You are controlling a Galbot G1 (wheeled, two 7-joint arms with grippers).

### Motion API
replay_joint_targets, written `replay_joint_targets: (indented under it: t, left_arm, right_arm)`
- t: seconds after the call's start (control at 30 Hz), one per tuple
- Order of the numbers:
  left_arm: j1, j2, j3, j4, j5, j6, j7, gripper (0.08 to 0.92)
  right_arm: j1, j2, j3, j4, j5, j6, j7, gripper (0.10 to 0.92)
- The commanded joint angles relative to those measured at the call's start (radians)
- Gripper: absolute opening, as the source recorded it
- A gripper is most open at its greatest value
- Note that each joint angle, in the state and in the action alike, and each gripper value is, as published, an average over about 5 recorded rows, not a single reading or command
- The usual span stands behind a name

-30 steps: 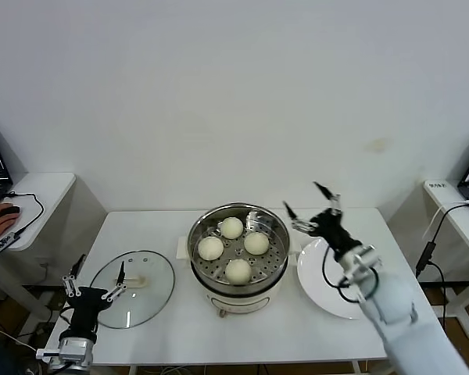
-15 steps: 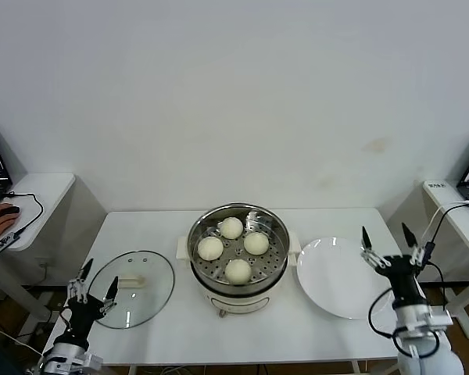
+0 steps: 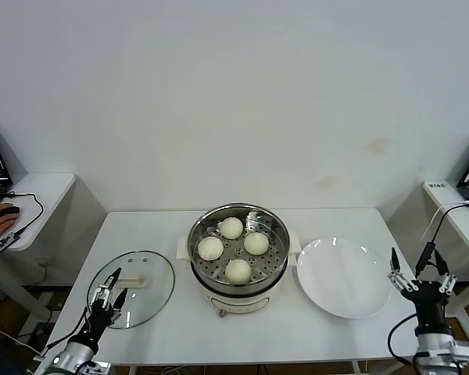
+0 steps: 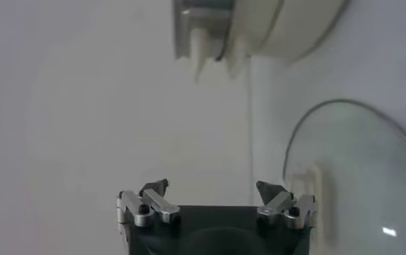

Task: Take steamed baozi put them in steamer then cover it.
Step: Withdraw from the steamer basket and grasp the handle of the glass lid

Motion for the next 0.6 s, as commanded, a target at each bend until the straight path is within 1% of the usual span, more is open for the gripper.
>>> replay_joint_targets:
  t: [0.03,0.6]
  left_arm:
    - [-0.139,0.027,0.034,0.186,0.107,-0.009,0.022,0.823]
    - [-0.279,0.017,0.064,0.299,0.078,-0.018,0.032,0.823]
  right_arm:
    - [-0.057,0.041,0.044,0.027,-0.005,0.006,0.002,0.823]
    - [-0.114,0.067,0.057,0.055,-0.009,0.008,0.012,0.823]
